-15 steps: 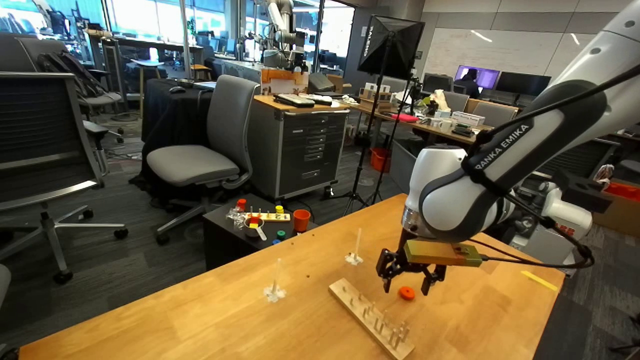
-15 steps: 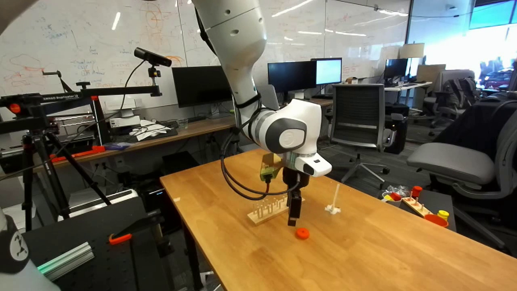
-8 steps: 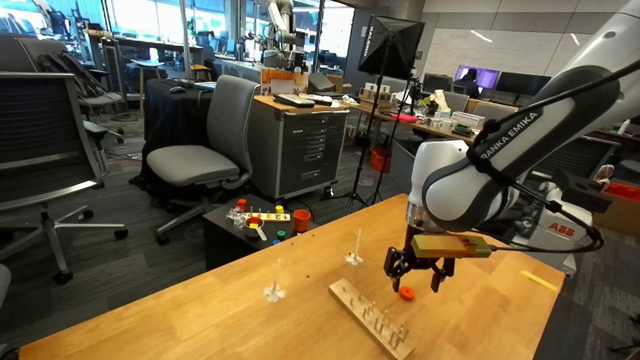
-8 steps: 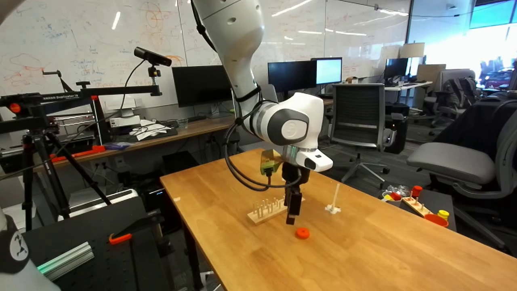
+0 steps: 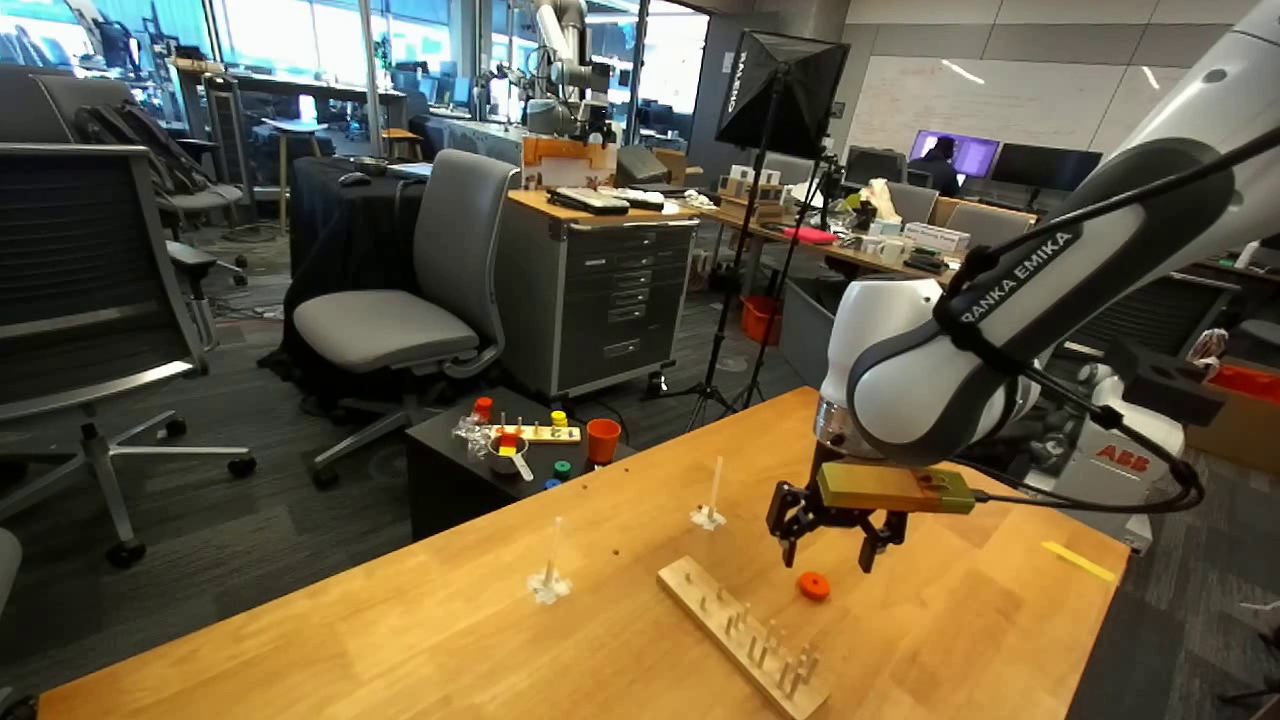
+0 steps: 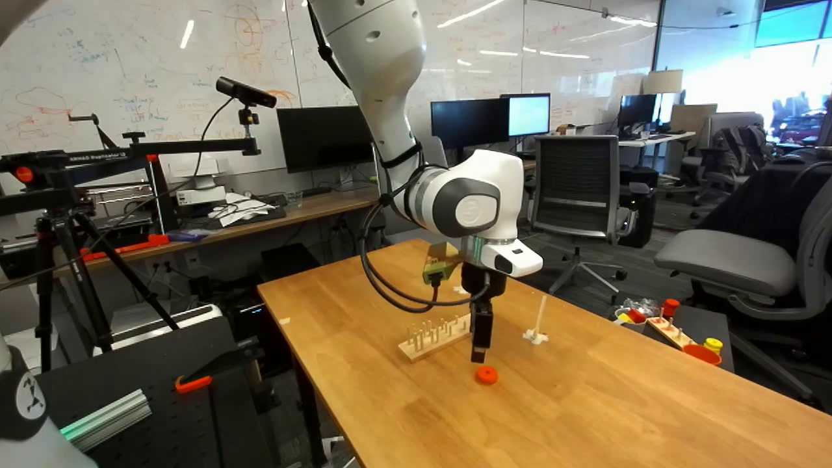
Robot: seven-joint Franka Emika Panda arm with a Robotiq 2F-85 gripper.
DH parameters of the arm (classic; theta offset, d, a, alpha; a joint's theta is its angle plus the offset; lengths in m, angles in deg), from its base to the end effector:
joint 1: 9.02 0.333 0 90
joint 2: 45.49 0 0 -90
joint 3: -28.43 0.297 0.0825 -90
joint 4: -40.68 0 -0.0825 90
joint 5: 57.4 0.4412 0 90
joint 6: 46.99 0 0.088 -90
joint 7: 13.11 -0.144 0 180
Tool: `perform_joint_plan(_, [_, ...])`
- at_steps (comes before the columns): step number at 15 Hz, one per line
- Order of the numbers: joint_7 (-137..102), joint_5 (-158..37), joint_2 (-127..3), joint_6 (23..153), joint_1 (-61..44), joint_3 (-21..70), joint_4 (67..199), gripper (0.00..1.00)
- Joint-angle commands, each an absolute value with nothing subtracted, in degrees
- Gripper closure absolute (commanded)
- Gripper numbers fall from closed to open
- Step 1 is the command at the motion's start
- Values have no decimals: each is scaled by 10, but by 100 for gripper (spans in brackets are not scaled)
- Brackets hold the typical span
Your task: Put the orange thing on the wooden rack
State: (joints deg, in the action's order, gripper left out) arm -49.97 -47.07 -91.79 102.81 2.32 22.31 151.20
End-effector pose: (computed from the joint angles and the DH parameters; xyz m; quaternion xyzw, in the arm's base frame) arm 0.5912 0.0435 -0.0454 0.9404 -0.3353 -0.0531 0.0191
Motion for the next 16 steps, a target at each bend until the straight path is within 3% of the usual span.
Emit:
perform_joint_plan(1, [-552, -420, -919, 1080, 15, 235, 1507, 0])
perform_joint_plan(16, [-583, -499, -944, 1051, 61, 185, 1503, 0])
